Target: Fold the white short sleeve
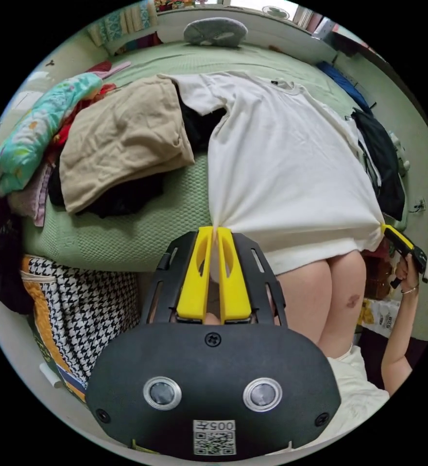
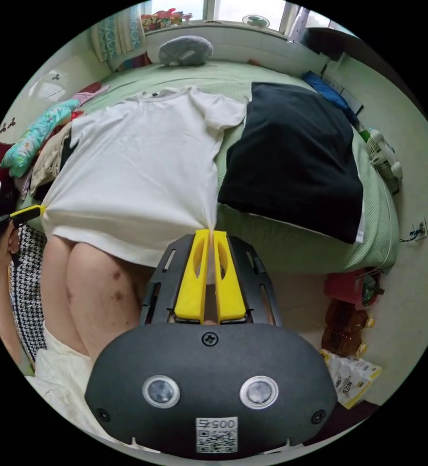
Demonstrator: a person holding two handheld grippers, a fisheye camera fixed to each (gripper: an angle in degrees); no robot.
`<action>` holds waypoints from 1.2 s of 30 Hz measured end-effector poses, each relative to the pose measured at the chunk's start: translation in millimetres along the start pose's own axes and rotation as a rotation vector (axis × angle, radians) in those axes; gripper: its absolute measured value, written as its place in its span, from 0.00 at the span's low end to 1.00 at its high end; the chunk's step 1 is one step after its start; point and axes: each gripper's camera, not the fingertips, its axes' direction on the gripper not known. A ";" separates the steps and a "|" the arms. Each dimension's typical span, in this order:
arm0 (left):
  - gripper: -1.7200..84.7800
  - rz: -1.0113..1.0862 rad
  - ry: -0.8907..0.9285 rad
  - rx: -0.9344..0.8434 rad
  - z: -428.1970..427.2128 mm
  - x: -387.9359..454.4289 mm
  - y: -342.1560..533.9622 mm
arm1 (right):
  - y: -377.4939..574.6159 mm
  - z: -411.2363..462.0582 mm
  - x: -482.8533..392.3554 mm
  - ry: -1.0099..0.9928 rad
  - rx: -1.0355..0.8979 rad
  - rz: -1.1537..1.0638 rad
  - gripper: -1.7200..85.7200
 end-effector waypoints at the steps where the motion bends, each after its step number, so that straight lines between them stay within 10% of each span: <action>1: 0.06 0.004 -0.012 -0.026 10.2 -0.3 2.5 | 2.2 11.8 -1.7 0.008 -0.013 -0.013 0.00; 36: 0.01 -0.020 -0.010 0.080 76.1 79.1 -22.2 | -26.2 49.3 -10.1 -0.055 0.013 0.010 0.00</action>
